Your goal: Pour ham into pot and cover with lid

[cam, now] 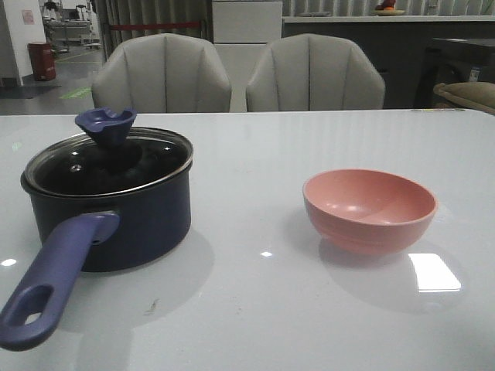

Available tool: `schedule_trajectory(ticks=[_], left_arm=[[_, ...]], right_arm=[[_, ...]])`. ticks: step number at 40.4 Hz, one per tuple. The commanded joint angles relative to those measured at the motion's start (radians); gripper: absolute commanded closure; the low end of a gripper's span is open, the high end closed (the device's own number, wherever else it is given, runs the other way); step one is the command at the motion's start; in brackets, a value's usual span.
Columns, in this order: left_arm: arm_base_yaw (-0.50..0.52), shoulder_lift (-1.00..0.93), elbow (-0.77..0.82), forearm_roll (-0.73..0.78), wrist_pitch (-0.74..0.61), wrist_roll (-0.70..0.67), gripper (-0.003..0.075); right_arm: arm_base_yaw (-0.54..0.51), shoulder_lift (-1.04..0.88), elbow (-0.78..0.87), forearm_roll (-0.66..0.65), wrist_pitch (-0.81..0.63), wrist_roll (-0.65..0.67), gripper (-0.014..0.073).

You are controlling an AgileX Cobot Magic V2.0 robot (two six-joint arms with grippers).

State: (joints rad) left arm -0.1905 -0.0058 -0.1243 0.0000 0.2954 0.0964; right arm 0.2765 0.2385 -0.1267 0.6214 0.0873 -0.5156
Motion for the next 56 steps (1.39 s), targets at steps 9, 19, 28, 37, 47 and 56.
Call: schedule_trajectory(ticks=[9, 19, 28, 37, 47, 56], left_arm=[[0.113, -0.018, 0.147, 0.039, -0.353, -0.037, 0.0569], [0.114, -0.018, 0.15, 0.039, -0.359, -0.037, 0.0569], [0.114, -0.018, 0.15, 0.039, -0.359, -0.037, 0.0569], [0.114, -0.018, 0.15, 0.039, -0.359, -0.037, 0.0569], [0.114, -0.018, 0.15, 0.039, -0.359, -0.037, 0.0569], [0.114, -0.018, 0.15, 0.039, -0.359, -0.037, 0.0569]], right_arm=[[-0.001, 0.006, -0.029, 0.007, -0.065, -0.002, 0.0448], [-0.001, 0.006, -0.029, 0.007, -0.065, -0.002, 0.0448], [-0.001, 0.006, -0.029, 0.007, -0.065, -0.002, 0.0448], [-0.001, 0.006, -0.029, 0.007, -0.065, -0.002, 0.0448], [-0.001, 0.006, -0.029, 0.007, -0.065, -0.002, 0.0448], [-0.002, 0.006, -0.019, -0.081, -0.11, -0.002, 0.0448]])
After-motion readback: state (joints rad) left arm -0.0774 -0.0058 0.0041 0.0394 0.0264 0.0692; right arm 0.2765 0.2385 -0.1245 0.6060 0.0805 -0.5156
